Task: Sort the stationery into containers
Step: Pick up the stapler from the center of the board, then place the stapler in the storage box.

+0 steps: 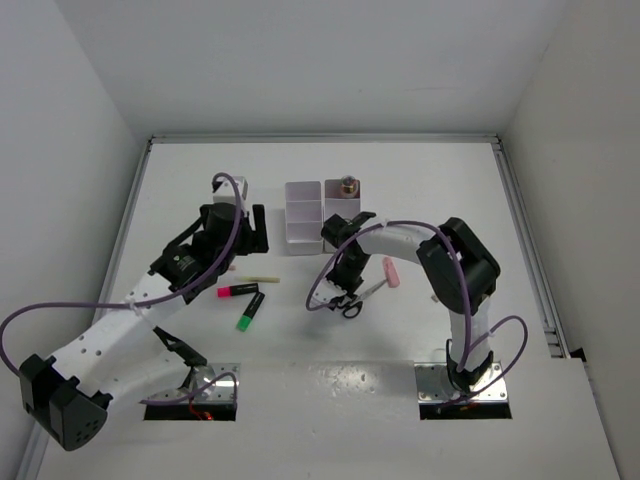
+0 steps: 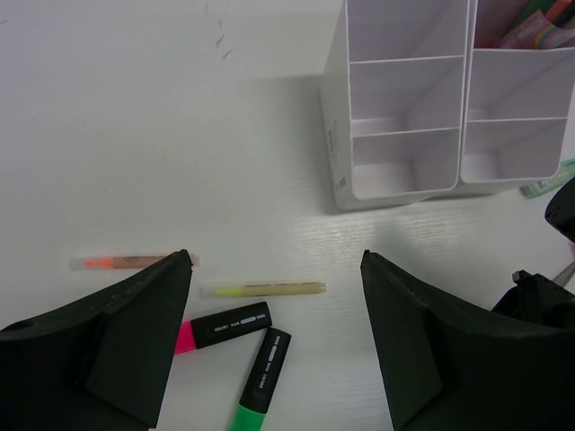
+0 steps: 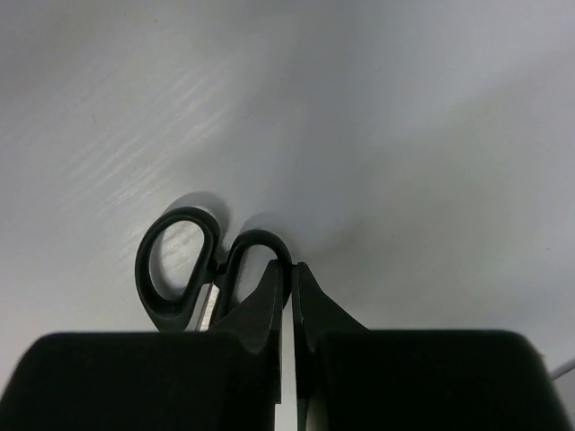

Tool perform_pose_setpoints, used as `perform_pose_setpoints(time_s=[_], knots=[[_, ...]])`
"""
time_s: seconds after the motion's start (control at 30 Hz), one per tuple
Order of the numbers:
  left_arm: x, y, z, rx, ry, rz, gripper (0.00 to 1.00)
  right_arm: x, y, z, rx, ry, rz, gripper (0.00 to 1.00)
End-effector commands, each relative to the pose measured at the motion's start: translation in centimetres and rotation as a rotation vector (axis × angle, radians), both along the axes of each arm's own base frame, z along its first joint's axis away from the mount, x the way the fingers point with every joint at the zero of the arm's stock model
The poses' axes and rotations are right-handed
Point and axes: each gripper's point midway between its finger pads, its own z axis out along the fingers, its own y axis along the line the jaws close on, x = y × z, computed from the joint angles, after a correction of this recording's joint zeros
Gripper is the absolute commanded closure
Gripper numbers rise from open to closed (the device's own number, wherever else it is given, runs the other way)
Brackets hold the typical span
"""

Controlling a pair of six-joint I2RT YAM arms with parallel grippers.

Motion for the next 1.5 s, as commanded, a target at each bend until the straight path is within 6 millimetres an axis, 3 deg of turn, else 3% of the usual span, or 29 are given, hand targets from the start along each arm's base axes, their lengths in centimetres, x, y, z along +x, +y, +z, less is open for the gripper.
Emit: perform_pose_setpoints(time_s=[0.0, 0.1, 0.23, 0.47, 0.57, 0.6, 0.7, 0.73, 0.8, 0.83, 0.9, 1.0, 1.13, 1.17, 1.37, 1.47], knots=[[0.4, 0.9, 1.7, -0.014, -0.067, 0.039, 0.18, 0.2, 3.5, 4.2, 0.162, 0.019, -0.037, 1.00], [0.1, 2.0, 2.4, -0.026, -0.102, 0.093, 0.18, 1.3, 5.3, 7.7, 0.256, -0.004, -0.154, 1.00], [-0.1, 2.7, 2.8, -0.031, -0.122, 0.126, 0.18, 4.8, 8.7, 13.5, 0.394, -0.049, -0.354, 1.00], [0.0, 3.0, 3.3, -0.043, -0.141, 0.148, 0.18, 8.7, 10.5, 20.1, 0.555, -0.040, -0.649, 1.00], [0.0, 3.3, 3.4, -0.043, -0.146, 0.169, 0.18, 10.9, 11.8, 25.1, 0.661, -0.073, -0.726, 1.00], [0.0, 3.6, 3.7, -0.042, -0.158, 0.184, 0.18, 11.5, 12.2, 25.7, 0.675, -0.074, -0.746, 1.00], [-0.3, 4.3, 4.5, -0.070, -0.194, 0.222, 0.18, 14.2, 13.2, 28.7, 0.765, -0.124, -0.829, 1.00], [-0.3, 4.3, 4.9, -0.083, -0.210, 0.222, 0.18, 15.8, 13.4, 30.6, 0.820, -0.173, -0.868, 1.00], [-0.6, 5.0, 5.5, -0.105, -0.237, 0.248, 0.18, 18.2, 13.4, 30.6, 0.841, -0.197, -0.959, 1.00], [-0.7, 5.3, 5.4, -0.101, -0.240, 0.258, 0.18, 19.1, 13.8, 32.0, 0.886, -0.227, -0.966, 1.00], [-0.9, 5.6, 5.3, -0.098, -0.245, 0.269, 0.18, 21.0, 14.1, 31.2, 0.894, -0.245, -1.034, 1.00], [-0.9, 5.8, 5.3, -0.094, -0.247, 0.278, 0.18, 23.5, 14.2, 32.2, 0.959, -0.301, -1.084, 1.00], [-0.9, 6.0, 4.9, -0.093, -0.243, 0.290, 0.18, 26.5, 14.7, 30.3, 0.986, -0.349, -1.132, 1.00], [-0.9, 6.0, 4.9, -0.093, -0.243, 0.290, 0.18, 27.3, 14.5, 30.8, 1.012, -0.367, -1.143, 1.00], [-0.9, 6.1, 5.0, -0.090, -0.245, 0.298, 0.18, 29.8, 14.1, 30.4, 1.046, -0.393, -1.163, 1.00], [-0.8, 6.1, 4.7, -0.084, -0.238, 0.298, 0.18, 30.8, 13.0, 30.7, 1.055, -0.409, -1.181, 1.00]])
